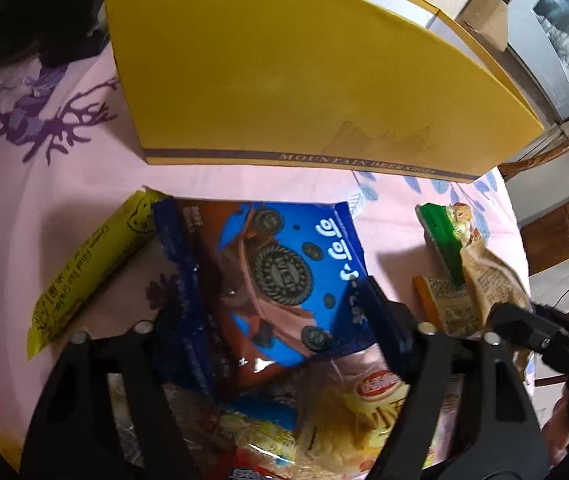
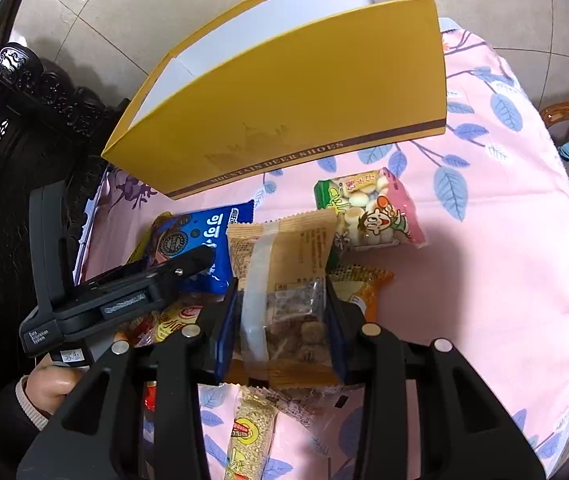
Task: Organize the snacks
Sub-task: 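Grasp the clear bread bag with the right gripper while the left grasps the blue cookie bag, then drop the bread bag into the yellow box with the right gripper while the left drops the blue bag in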
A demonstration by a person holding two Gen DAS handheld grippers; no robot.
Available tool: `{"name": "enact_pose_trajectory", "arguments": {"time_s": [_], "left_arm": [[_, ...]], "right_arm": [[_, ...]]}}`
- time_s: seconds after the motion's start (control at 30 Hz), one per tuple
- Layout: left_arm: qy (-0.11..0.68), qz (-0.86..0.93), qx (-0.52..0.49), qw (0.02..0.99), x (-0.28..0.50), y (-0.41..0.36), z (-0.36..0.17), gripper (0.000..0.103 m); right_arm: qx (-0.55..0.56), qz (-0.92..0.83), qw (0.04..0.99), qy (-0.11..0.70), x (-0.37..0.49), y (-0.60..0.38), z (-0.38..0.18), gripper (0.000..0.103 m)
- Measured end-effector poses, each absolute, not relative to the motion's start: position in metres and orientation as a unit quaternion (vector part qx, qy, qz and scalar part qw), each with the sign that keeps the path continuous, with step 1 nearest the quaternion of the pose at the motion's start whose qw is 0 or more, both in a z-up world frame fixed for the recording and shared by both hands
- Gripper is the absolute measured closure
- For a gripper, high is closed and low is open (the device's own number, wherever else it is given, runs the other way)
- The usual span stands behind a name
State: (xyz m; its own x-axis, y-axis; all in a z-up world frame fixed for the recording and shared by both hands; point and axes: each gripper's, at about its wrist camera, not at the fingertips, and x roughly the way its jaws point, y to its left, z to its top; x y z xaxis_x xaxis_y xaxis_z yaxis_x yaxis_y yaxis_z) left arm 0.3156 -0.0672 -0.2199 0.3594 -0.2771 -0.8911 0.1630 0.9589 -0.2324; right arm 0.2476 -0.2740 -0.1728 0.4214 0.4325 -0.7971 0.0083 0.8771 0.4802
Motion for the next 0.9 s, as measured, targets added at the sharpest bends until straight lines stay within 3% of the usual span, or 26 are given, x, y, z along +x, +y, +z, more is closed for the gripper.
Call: {"name": "enact_pose_trajectory", "arguments": {"time_s": [0.13, 0.33, 0.53, 0.9], "left_arm": [[0.519, -0.137, -0.069, 0.841, 0.309, -0.058, -0.202, 0.066], [0.481, -0.16, -0.059, 0.86, 0.298, -0.064, -0.181, 0.079], [0.451, -0.189, -0.029, 0.872, 0.285, -0.082, -0.161, 0.082], [0.499, -0.21, -0.021, 0.84, 0.287, -0.113, -0.192, 0.079]], "right_arm": [[0.21, 0.128, 0.82, 0.518, 0.248, -0.274, -0.171, 0.064], [0.208, 0.127, 0.825, 0.509, 0.245, -0.273, -0.166, 0.064], [0.203, 0.127, 0.832, 0.5, 0.243, -0.277, -0.158, 0.064], [0.212, 0.113, 0.835, 0.495, 0.237, -0.286, -0.154, 0.064]]}}
